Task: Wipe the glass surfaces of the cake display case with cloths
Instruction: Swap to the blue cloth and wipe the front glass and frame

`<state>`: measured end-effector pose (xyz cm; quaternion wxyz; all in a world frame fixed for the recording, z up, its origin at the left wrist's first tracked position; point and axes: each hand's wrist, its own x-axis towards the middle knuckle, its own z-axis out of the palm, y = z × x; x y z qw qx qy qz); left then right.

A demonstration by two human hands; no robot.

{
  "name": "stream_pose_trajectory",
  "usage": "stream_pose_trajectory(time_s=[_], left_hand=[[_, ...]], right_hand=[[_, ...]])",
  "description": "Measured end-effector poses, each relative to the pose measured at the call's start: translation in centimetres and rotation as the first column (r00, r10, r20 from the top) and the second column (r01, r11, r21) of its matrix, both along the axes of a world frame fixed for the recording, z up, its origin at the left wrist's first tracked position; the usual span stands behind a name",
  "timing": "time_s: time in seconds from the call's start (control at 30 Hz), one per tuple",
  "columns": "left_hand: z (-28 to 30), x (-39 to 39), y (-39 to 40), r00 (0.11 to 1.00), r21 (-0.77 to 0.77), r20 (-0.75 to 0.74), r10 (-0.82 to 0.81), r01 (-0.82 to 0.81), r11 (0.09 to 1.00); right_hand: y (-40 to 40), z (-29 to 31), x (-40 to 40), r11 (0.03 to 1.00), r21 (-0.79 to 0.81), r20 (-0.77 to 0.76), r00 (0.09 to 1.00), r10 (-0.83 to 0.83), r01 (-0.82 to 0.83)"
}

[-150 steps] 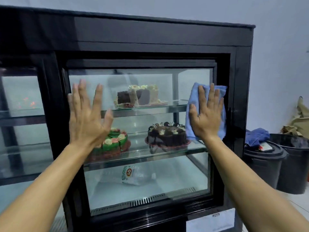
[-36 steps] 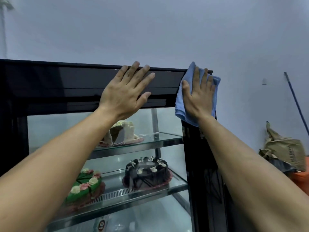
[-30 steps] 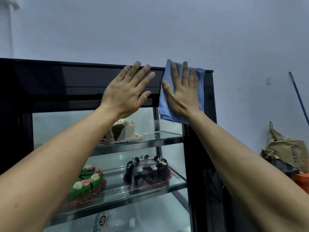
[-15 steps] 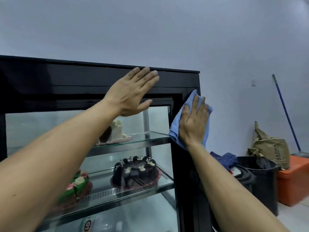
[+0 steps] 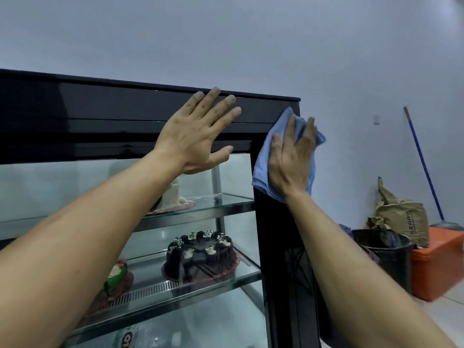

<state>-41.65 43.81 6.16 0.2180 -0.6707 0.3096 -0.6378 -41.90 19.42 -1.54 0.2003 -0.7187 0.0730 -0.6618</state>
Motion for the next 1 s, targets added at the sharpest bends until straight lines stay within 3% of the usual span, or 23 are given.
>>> stream_pose_trajectory(time_s=[0.13, 0.27, 0.4, 0.5, 0.7, 0.87, 1.0], left_hand=[[-0.4, -0.2, -0.1, 0.999, -0.020, -0.030, 0.042, -0.042, 0.999], [-2.2, -0.4, -1.5, 0.997, -0.074, 0.001, 0.079, -0.078, 0.994], [-5.6, 1.2, -1.6, 0.988, 0.109, 0.020, -0.153, 0.150, 0.983], [-7.0, 2.2, -1.5, 0.989, 0.089, -0.057, -0.135, 0.140, 0.986], [-7.2, 2.9, -1.8, 0.997, 0.126, -0.063, -0.045, 0.052, 0.991], [-7.2, 3.1, -2.0, 0.996, 0.119, -0.045, -0.082, 0.087, 0.989], [-7.6, 3.4, -1.8, 0.982, 0.228, -0.021, -0.186, 0.186, 0.956]], right_hand=[[0.5, -1.5, 0.2, 0.999, 0.034, -0.018, 0.999, -0.028, 0.029], [0.4, 1.7, -0.6, 0.996, -0.082, -0.023, 1.000, 0.021, -0.023], [-0.5, 0.4, -0.1, 0.982, -0.176, 0.039, 0.996, 0.077, -0.069], [-1.5, -2.4, 0.2, 0.992, -0.108, 0.009, 0.998, 0.067, -0.066], [-1.3, -7.8, 0.0, 0.999, -0.025, -0.038, 0.998, 0.047, -0.048], [-0.2, -1.2, 0.8, 0.996, 0.091, -0.010, 1.000, 0.012, -0.011], [-0.2, 0.1, 1.7, 1.000, 0.014, -0.018, 1.000, -0.022, 0.022]])
